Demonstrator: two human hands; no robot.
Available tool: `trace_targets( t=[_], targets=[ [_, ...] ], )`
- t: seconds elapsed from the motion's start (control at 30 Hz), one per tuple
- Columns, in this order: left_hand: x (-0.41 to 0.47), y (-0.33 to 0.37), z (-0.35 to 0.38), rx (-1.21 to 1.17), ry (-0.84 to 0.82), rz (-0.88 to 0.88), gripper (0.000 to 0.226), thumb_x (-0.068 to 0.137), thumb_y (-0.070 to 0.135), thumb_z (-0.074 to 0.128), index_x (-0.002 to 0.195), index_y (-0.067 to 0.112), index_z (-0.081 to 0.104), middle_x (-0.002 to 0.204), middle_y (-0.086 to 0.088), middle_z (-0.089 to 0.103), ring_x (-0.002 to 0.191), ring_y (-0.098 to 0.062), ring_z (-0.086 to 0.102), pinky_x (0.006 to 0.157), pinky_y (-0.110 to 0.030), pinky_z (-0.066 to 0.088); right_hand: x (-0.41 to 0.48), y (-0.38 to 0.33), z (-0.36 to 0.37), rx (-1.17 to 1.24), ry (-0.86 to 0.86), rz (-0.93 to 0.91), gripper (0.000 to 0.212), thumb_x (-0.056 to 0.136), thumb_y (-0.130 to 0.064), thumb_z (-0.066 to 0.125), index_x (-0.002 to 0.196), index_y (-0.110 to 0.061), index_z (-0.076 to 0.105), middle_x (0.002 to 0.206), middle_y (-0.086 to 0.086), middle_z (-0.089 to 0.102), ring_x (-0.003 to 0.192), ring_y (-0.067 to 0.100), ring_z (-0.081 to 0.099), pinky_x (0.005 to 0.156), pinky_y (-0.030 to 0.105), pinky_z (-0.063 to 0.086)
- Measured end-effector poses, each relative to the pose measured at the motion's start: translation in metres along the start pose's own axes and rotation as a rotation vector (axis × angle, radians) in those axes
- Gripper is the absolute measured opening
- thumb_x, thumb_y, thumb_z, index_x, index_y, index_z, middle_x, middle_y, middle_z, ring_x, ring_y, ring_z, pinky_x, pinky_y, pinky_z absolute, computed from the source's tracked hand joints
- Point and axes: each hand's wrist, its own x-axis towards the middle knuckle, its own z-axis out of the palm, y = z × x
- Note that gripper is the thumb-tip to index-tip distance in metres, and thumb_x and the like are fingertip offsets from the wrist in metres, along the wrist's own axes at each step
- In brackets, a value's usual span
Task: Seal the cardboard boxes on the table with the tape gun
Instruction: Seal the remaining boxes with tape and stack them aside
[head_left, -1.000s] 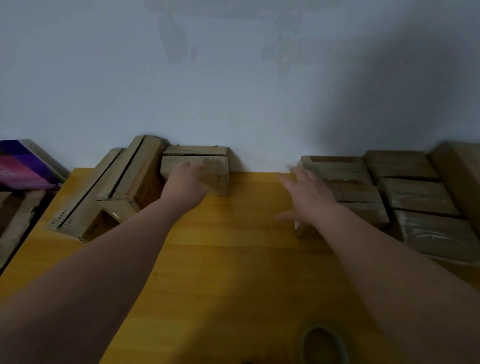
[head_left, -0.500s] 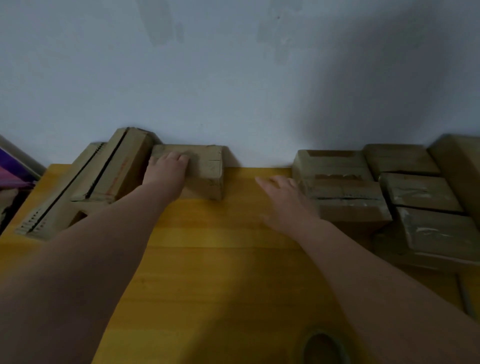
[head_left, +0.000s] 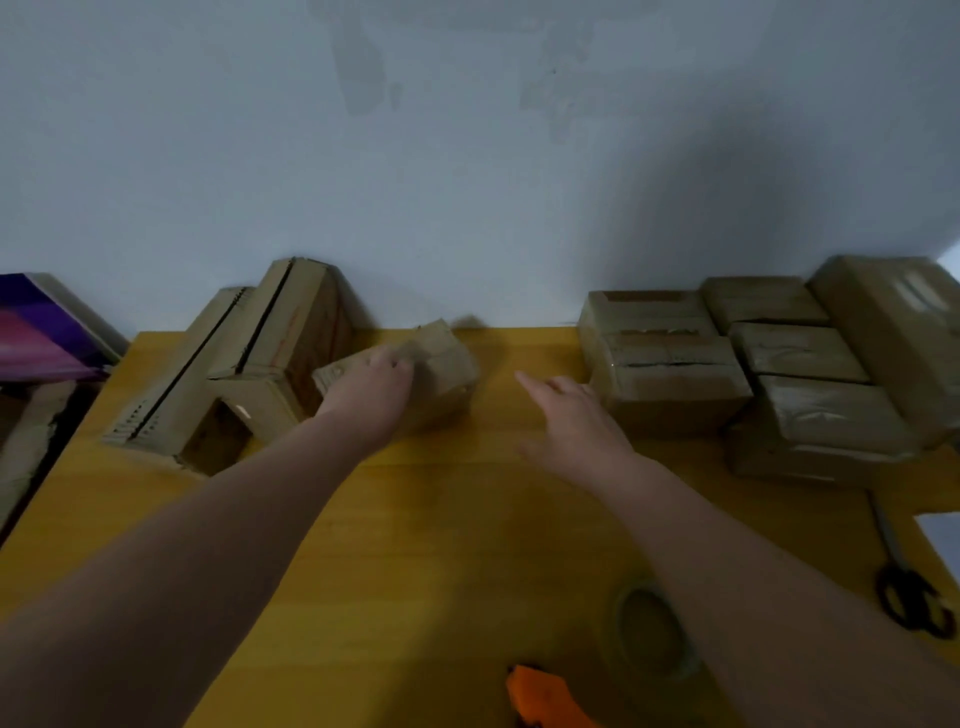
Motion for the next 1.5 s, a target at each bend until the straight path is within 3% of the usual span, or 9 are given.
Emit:
trace_targets(
  t=[0.37, 0.6, 0.7, 0.77, 0.9, 1.03, 1.2, 1.33, 1.5],
  targets=[
    [-0.128, -0.006, 0.001, -0.218, -0.045, 0.150, 0.033, 0.094, 0.006, 0.047, 0.121, 0.022, 0.057, 0.119, -0.003, 0.048, 0.104, -0.024, 0.055, 0.083, -0.029, 0.042, -0.093, -0.038, 0.043, 0.179, 0.030, 0.031, 0.075, 0.092, -0.038, 0.060, 0.152, -0.034, 0.016, 0.155, 0.000, 0.025, 0.143, 0.023, 0.020, 0.113, 0.042, 0.028],
    [-0.203, -0.020, 0.019, -0.342, -0.175, 0.320, 0.031, 0.102, 0.014, 0.038, 0.128, 0.022, 0.054, 0.119, -0.004, 0.050, 0.114, -0.024, 0.041, 0.088, -0.029, 0.031, -0.159, -0.058, 0.078, 0.311, 0.020, 0.038, 0.060, 0.099, -0.036, 0.048, 0.152, -0.033, 0.020, 0.143, -0.002, 0.046, 0.121, 0.023, 0.053, 0.090, 0.033, 0.046],
    [-0.227, -0.024, 0.025, -0.444, -0.151, 0.371, 0.026, 0.099, 0.010, 0.042, 0.110, 0.032, 0.050, 0.107, 0.008, 0.050, 0.108, -0.020, 0.044, 0.091, -0.031, 0.031, -0.185, -0.058, 0.093, 0.348, 0.048, 0.095, 0.053, 0.100, -0.039, 0.044, 0.150, -0.032, 0.026, 0.137, -0.004, 0.051, 0.123, 0.016, 0.050, 0.089, 0.028, 0.042],
    [-0.238, -0.025, 0.027, -0.464, -0.133, 0.364, 0.026, 0.098, 0.007, 0.043, 0.114, 0.027, 0.049, 0.100, 0.009, 0.045, 0.102, -0.018, 0.042, 0.087, -0.030, 0.026, -0.197, -0.054, 0.103, 0.389, 0.090, 0.145, 0.048, 0.101, -0.039, 0.041, 0.148, -0.028, 0.033, 0.133, -0.001, 0.054, 0.120, 0.016, 0.051, 0.093, 0.031, 0.043],
    [-0.246, -0.022, 0.037, -0.377, -0.051, 0.278, 0.040, 0.098, 0.015, 0.046, 0.138, 0.019, 0.040, 0.124, -0.001, 0.046, 0.112, -0.021, 0.038, 0.093, -0.031, 0.030, -0.214, -0.042, 0.121, 0.283, 0.095, 0.267, 0.044, 0.099, -0.037, 0.046, 0.141, -0.023, 0.045, 0.122, -0.001, 0.058, 0.111, 0.017, 0.053, 0.093, 0.035, 0.047],
    [-0.249, -0.023, 0.056, -0.397, 0.056, 0.244, 0.053, 0.093, 0.015, 0.051, 0.144, 0.022, 0.037, 0.126, -0.005, 0.038, 0.113, -0.024, 0.037, 0.098, -0.035, 0.035, -0.228, -0.035, 0.136, 0.078, 0.099, 0.346, 0.042, 0.096, -0.035, 0.053, 0.135, -0.021, 0.046, 0.127, 0.000, 0.053, 0.114, 0.020, 0.052, 0.082, 0.028, 0.042],
    [-0.252, -0.019, 0.069, -0.219, -0.015, 0.207, 0.053, 0.101, 0.040, 0.031, 0.152, 0.032, 0.015, 0.159, -0.001, 0.012, 0.144, -0.025, 0.009, 0.116, -0.051, 0.004, -0.238, -0.029, 0.152, -0.074, 0.110, 0.484, 0.035, 0.094, -0.030, 0.055, 0.125, -0.020, 0.045, 0.117, 0.001, 0.051, 0.096, 0.018, 0.050, 0.070, 0.028, 0.039],
    [-0.254, -0.019, 0.074, -0.161, -0.118, 0.141, 0.075, 0.086, 0.073, 0.026, 0.150, 0.043, -0.001, 0.160, -0.006, -0.011, 0.146, -0.032, -0.011, 0.112, -0.062, -0.001, -0.240, -0.025, 0.159, -0.060, 0.126, 0.550, 0.035, 0.093, -0.024, 0.056, 0.124, -0.020, 0.041, 0.098, -0.001, 0.055, 0.079, 0.017, 0.052, 0.063, 0.031, 0.045],
    [-0.251, -0.016, 0.072, -0.085, -0.101, 0.156, 0.084, 0.083, 0.075, 0.034, 0.149, 0.043, -0.006, 0.158, -0.011, 0.000, 0.145, -0.037, -0.006, 0.115, -0.061, 0.002, -0.239, -0.026, 0.159, -0.041, 0.145, 0.537, 0.040, 0.095, -0.017, 0.051, 0.131, -0.022, 0.035, 0.085, -0.003, 0.052, 0.074, 0.018, 0.051, 0.058, 0.031, 0.041]
  ],
)
